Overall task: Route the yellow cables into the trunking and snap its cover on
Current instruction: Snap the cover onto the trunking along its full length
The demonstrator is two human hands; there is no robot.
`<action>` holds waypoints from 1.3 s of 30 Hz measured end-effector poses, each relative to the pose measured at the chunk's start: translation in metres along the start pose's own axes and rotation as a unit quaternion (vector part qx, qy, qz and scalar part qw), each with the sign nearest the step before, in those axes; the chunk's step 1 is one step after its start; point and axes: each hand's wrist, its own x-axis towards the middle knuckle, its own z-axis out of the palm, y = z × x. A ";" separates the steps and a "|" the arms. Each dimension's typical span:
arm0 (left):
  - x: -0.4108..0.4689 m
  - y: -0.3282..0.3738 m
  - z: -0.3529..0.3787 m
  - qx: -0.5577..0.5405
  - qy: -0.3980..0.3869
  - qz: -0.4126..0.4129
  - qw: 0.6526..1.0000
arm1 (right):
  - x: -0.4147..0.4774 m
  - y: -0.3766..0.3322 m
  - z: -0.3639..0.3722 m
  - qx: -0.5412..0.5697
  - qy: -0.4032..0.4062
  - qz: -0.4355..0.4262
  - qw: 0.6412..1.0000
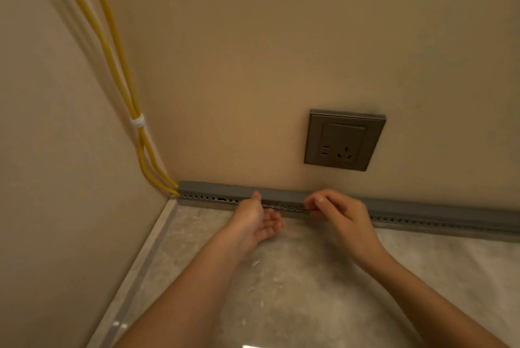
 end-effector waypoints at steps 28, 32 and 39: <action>0.004 -0.025 0.042 0.046 0.035 0.035 0.998 | 0.004 0.017 -0.088 0.410 0.102 0.466 0.778; -0.009 -0.042 0.095 0.092 -0.019 0.005 0.996 | 0.003 0.019 -0.085 0.372 0.113 0.433 0.813; -0.008 -0.058 0.154 0.066 -0.005 -0.024 0.998 | 0.005 0.026 -0.085 0.338 0.098 0.429 0.832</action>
